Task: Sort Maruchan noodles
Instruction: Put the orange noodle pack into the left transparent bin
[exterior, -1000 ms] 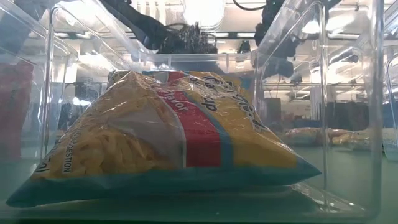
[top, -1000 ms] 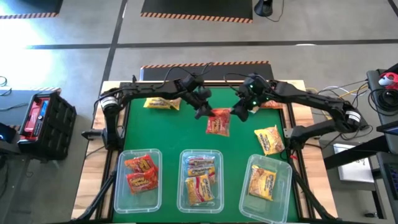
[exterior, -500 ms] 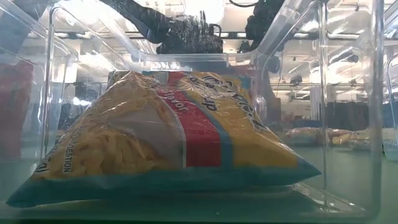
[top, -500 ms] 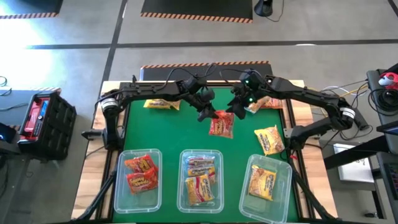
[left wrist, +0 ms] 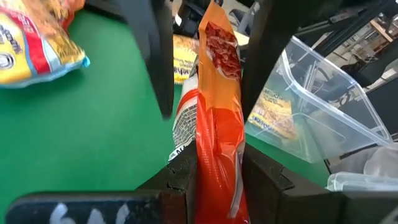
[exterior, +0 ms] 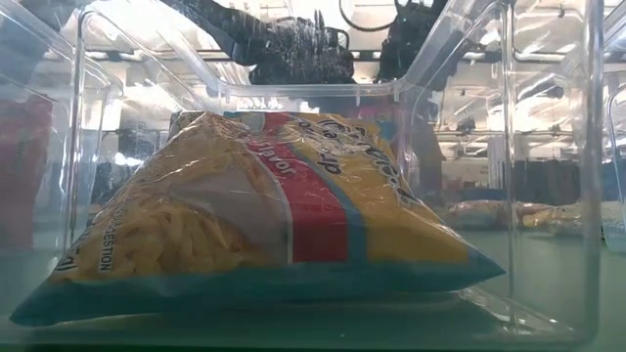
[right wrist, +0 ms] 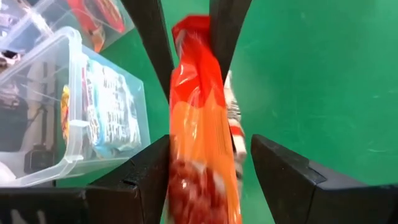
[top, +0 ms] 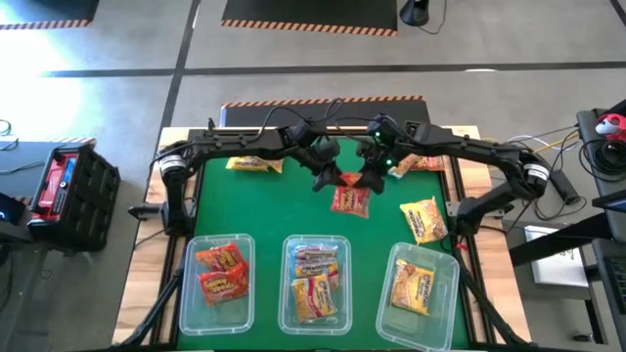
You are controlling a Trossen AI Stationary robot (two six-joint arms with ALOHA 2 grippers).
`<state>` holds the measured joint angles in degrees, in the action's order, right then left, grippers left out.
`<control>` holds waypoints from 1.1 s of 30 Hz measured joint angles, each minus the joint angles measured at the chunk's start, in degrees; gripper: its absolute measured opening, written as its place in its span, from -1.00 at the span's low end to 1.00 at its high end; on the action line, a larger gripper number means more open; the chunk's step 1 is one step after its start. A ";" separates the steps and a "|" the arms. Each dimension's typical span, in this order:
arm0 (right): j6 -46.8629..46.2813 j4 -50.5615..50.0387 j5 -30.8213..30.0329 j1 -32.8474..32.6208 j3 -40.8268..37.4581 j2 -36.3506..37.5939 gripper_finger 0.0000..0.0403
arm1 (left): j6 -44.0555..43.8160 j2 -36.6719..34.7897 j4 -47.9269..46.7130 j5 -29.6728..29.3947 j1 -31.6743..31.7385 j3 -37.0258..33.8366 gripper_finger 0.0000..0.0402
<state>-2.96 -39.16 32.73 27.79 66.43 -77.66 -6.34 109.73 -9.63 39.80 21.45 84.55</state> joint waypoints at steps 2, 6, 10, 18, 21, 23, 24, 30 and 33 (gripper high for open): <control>0.04 -0.02 0.13 -0.32 0.00 -0.84 0.03 | -0.14 0.00 0.92 -0.11 -0.13 0.00 -0.61; 0.13 -0.19 0.76 -0.72 -0.02 -2.15 0.03 | -0.14 0.00 0.81 -0.16 -0.46 0.00 -0.61; 1.37 -1.52 0.74 -0.68 -0.04 -2.88 0.02 | -0.38 0.00 1.05 -0.31 -0.48 0.00 -0.61; 2.97 -2.49 0.87 -0.70 -0.07 -3.11 -0.26 | -1.74 0.00 1.07 -0.34 -0.50 0.00 -0.61; 3.27 -2.79 0.91 -0.70 -0.07 -3.11 -0.38 | -2.47 0.00 1.09 -0.34 -0.38 0.00 -0.58; 3.62 -3.23 0.72 -0.68 -0.07 -3.10 -0.43 | -3.26 -0.16 0.85 -0.92 0.22 0.00 -0.54; 3.95 -3.66 0.54 -0.66 -0.07 -3.03 -0.45 | -3.35 -0.40 0.41 -1.22 0.62 -0.02 -0.52; 5.38 -6.85 0.21 0.15 -0.13 -1.51 -0.48 | -3.22 -1.77 -3.31 -1.39 2.89 -0.02 -0.42; 6.05 -7.65 0.11 1.11 -0.13 -0.31 -0.48 | -3.00 -1.84 -5.49 -1.07 3.29 -0.05 -0.38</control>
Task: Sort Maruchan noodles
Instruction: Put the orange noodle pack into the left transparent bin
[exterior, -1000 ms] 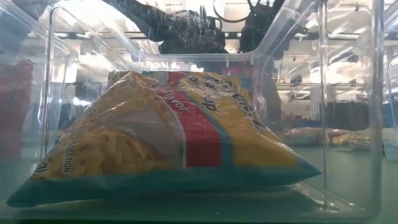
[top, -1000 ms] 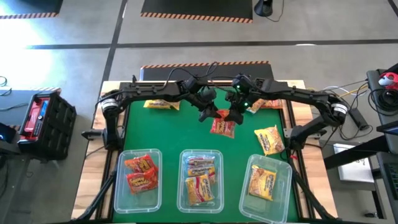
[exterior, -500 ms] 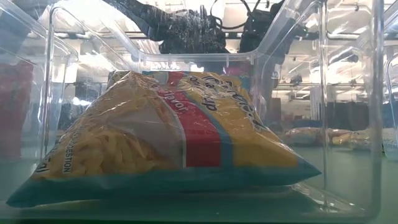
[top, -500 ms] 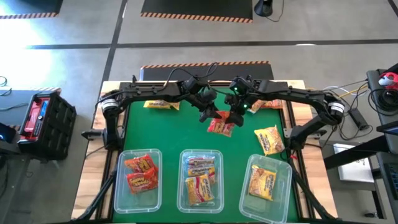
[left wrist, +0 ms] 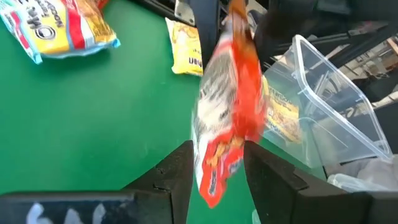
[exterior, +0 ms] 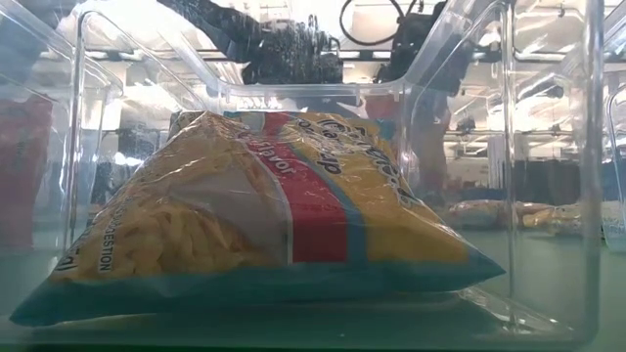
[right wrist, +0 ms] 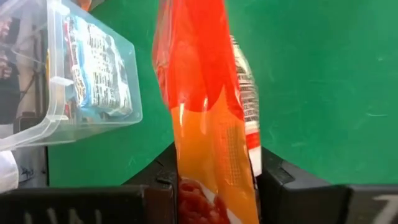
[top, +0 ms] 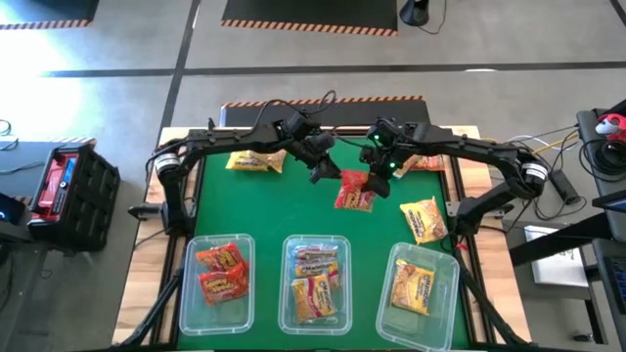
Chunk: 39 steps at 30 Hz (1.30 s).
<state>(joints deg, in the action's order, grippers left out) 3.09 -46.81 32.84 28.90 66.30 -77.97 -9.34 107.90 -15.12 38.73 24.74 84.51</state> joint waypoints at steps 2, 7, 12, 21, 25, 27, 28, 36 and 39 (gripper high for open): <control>0.02 0.15 0.05 1.02 0.00 1.00 -0.48 | 0.20 0.00 -0.52 0.98 0.06 -0.02 -0.37; 0.00 -0.25 0.00 4.21 0.00 2.98 -0.47 | 1.44 -0.09 -1.56 1.71 -0.33 -0.02 -0.37; -0.04 -3.90 -0.03 6.71 0.00 5.43 -0.47 | 3.82 -1.76 -10.01 4.17 -2.03 -0.91 -0.37; -2.04 -3.81 -0.29 6.89 0.00 7.04 -0.47 | -6.63 -13.72 1.36 -10.50 -3.28 -13.73 -0.37; -3.07 -1.48 -1.34 7.02 0.00 7.04 -0.47 | -17.81 -22.08 23.41 -25.23 -5.40 -28.91 -0.37; -2.98 1.74 -1.36 7.04 0.00 6.90 -0.47 | -19.90 -24.51 36.69 -34.27 -6.64 -36.15 -0.37; -2.76 3.34 -1.36 7.04 0.00 6.74 -0.47 | -20.75 -25.16 43.13 -37.12 -6.86 -39.08 -0.37; -3.54 7.20 -1.28 6.72 0.00 5.19 -0.47 | -33.91 -25.16 62.09 -27.31 -4.99 -46.80 -0.37; -3.63 7.26 -0.81 5.79 0.00 5.09 -0.47 | -31.09 -24.54 62.26 -27.23 -7.24 -45.31 -0.36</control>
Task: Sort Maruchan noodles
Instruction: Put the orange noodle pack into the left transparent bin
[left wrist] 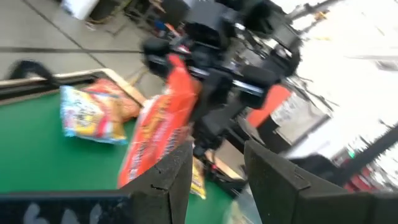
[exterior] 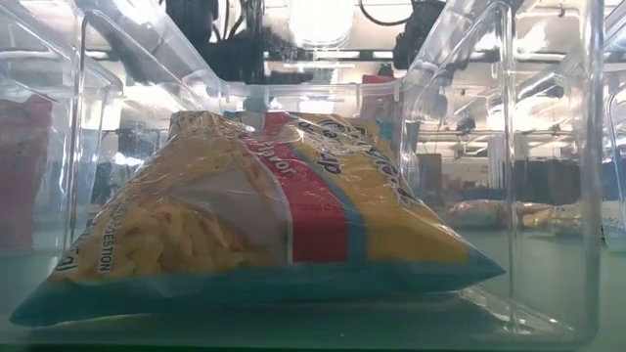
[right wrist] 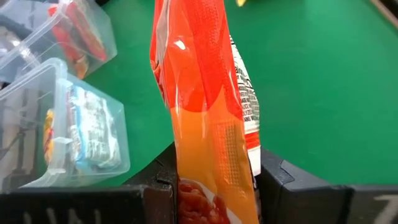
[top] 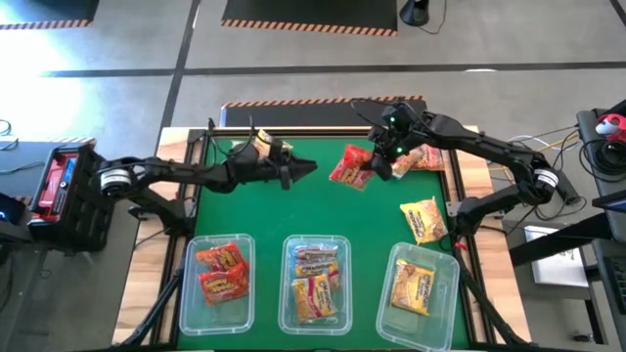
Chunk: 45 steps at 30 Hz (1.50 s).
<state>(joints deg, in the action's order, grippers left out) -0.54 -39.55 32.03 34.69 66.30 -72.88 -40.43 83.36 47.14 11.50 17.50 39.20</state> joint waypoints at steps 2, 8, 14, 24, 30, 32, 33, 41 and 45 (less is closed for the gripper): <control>0.03 0.02 0.32 -0.64 0.00 0.00 -0.47 | 2.04 0.02 -0.88 0.12 -1.59 1.41 -0.33; 0.50 1.53 1.47 -0.92 0.00 0.00 -0.47 | 11.65 -0.20 -4.51 3.64 -1.73 3.53 -0.13; 0.60 4.93 5.26 -1.56 0.00 0.00 -0.47 | 15.09 0.01 -5.38 6.02 0.68 3.23 0.10; 3.69 15.37 7.40 -3.78 0.02 -0.81 -0.47 | 21.33 2.74 -5.69 4.68 1.76 4.32 0.16; 4.44 16.28 7.43 -3.84 0.02 -1.22 -0.47 | 23.68 4.82 -5.71 3.49 1.88 6.57 0.16; 4.66 16.71 7.40 -3.94 0.02 -1.20 -0.47 | 23.47 5.72 -5.68 3.62 1.90 7.23 0.16; 4.66 16.77 7.36 -3.94 0.02 -1.20 -0.47 | 23.14 6.18 -5.75 3.76 1.90 7.48 0.16; 6.60 17.09 7.73 -3.93 0.00 -1.18 -0.47 | 17.96 10.01 -5.79 9.73 1.96 10.70 0.16; 6.97 17.14 7.84 -3.95 0.00 -1.18 -0.47 | 15.68 10.66 -5.97 12.08 2.05 11.34 0.15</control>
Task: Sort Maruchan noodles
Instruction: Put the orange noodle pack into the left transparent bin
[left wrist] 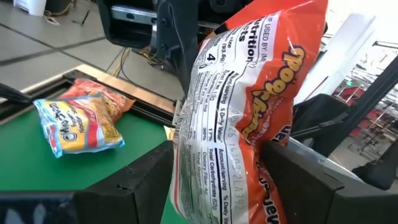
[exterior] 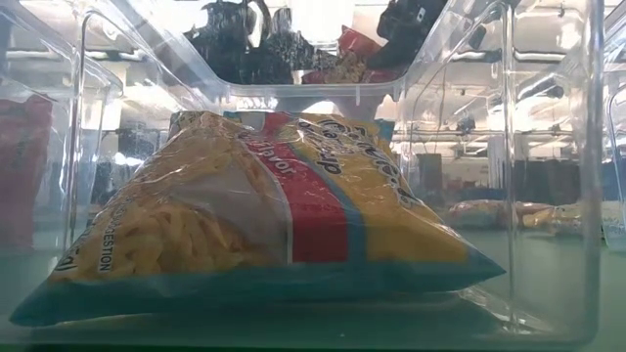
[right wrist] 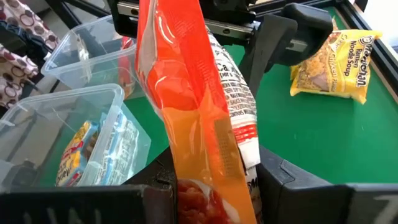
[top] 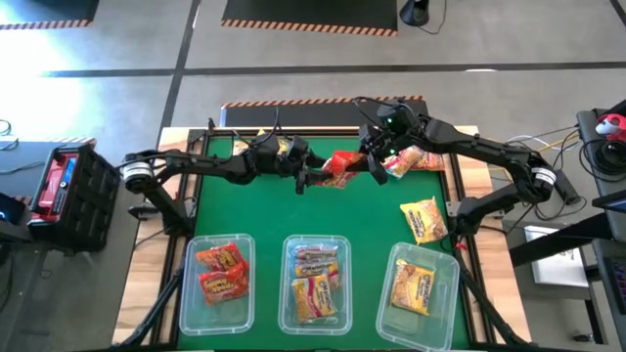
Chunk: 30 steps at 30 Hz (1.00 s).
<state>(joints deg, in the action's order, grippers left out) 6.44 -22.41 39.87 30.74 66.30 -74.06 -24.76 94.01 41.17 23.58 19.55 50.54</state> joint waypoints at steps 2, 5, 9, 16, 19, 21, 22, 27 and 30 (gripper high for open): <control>-0.02 0.02 -0.02 0.00 0.00 0.00 -0.47 | -0.22 -0.02 -0.12 0.29 0.00 0.00 0.12; -0.04 0.11 -0.31 0.00 0.00 0.00 -0.47 | -0.25 -0.02 -0.09 0.44 0.07 0.00 0.04; -0.27 0.24 -0.25 -0.02 0.00 0.00 -0.47 | -2.76 0.00 -0.07 1.85 0.11 0.00 -0.07; -0.44 0.34 -0.22 -0.07 0.00 0.00 -0.47 | -4.92 -0.02 -0.20 3.95 0.13 0.11 -0.05; -0.46 0.37 -0.42 -0.07 0.00 0.00 -0.47 | -5.86 -0.01 -0.20 4.04 0.13 0.11 0.02; -0.69 0.39 -0.50 -0.07 0.00 0.00 -0.47 | -6.33 -0.01 -0.23 4.38 0.13 0.10 0.08; -0.86 0.39 -0.59 -0.07 0.00 0.00 -0.47 | -6.38 -0.02 -0.24 4.66 0.13 0.09 0.11; -1.51 0.38 -0.80 -0.07 0.00 0.00 -0.47 | -6.11 0.00 -0.40 5.76 0.19 0.11 0.24; -2.06 0.31 -0.85 -0.04 0.00 0.00 -0.47 | -6.02 0.00 -0.53 7.47 0.58 0.11 0.30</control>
<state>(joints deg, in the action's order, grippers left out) 4.37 -22.11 39.03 30.70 66.30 -74.06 -30.77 94.01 40.65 31.05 20.13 50.65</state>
